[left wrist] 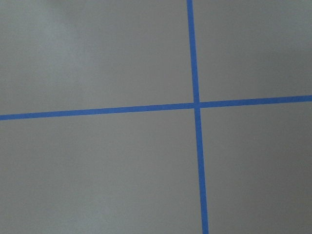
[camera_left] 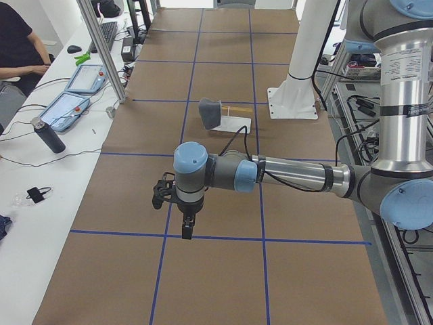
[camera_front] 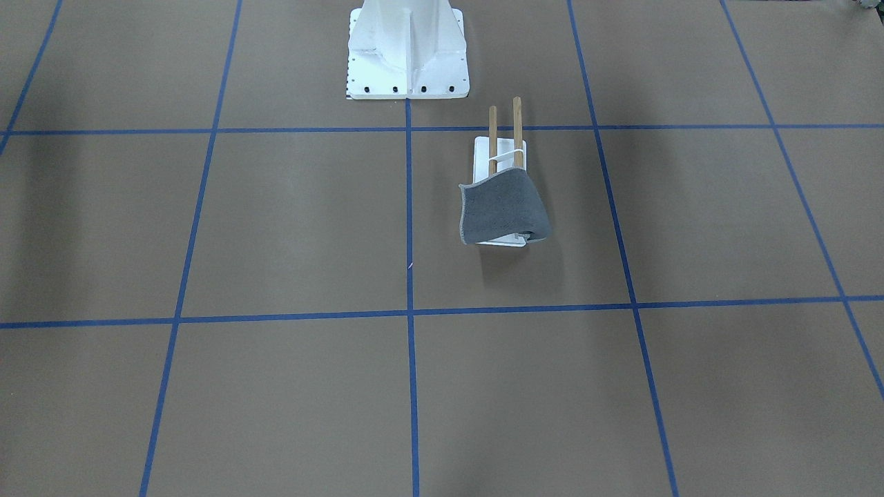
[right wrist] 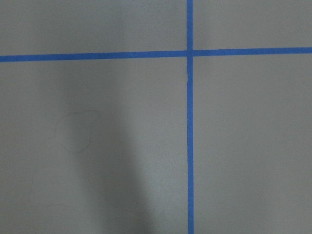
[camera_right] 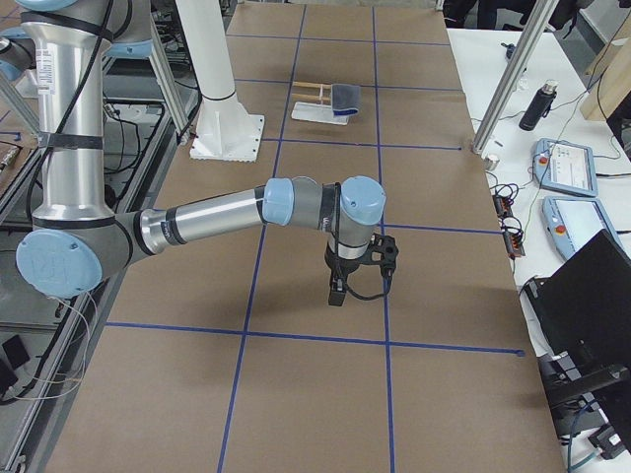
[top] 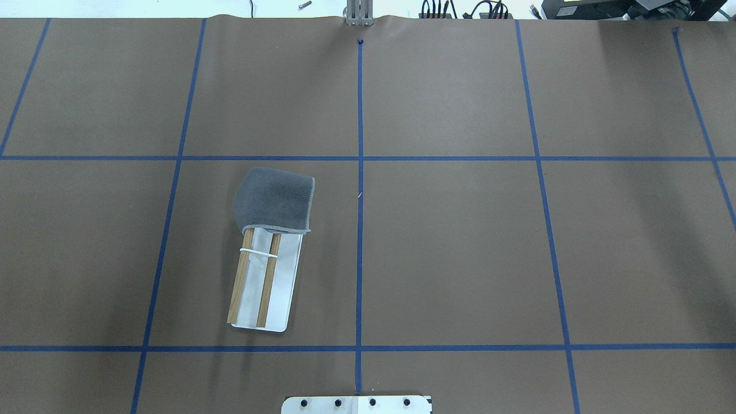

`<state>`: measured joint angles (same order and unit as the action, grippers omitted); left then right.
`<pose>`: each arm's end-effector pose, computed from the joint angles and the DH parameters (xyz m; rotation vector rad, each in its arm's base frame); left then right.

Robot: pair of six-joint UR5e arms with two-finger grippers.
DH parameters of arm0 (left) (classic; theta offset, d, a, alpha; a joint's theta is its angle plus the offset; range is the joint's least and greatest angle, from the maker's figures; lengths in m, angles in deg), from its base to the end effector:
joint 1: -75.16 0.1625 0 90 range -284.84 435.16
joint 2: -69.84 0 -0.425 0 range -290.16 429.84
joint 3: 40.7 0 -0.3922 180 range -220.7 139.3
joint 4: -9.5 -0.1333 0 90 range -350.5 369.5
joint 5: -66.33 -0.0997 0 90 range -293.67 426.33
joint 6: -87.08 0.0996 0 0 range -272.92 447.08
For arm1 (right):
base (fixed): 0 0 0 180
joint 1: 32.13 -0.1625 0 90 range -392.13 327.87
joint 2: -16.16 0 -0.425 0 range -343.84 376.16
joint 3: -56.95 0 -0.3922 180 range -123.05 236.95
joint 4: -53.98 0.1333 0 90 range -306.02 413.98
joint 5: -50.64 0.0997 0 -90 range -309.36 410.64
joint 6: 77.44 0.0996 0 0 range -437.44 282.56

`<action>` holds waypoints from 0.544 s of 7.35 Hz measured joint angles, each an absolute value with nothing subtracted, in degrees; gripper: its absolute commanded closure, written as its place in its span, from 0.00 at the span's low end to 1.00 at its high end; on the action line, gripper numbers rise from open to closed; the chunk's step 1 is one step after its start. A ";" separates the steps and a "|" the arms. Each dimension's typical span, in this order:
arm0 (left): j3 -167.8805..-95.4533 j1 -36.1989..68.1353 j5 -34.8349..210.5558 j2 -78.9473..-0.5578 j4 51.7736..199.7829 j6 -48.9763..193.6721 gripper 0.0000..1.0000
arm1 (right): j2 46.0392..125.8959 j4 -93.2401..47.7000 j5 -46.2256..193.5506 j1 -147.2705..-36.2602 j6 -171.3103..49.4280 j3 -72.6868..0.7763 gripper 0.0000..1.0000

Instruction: Hang towel on rack

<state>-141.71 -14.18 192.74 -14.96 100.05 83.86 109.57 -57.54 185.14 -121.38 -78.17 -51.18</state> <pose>-0.0689 -0.4605 0.6147 0.0857 0.6380 -0.0079 0.0577 -0.4454 0.5694 -0.1128 -0.7757 0.0216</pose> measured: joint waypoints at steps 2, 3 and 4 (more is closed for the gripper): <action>-140.88 -14.21 193.22 -14.79 99.70 83.78 0.01 | 111.15 -57.35 186.83 -123.10 -78.32 -51.06 0.00; -140.63 -14.22 195.10 -15.03 98.88 83.61 0.01 | 111.47 -57.29 187.14 -123.38 -78.26 -51.02 0.00; -140.49 -14.22 197.70 -15.33 97.44 83.53 0.01 | 111.53 -57.24 187.25 -123.48 -78.17 -51.01 0.00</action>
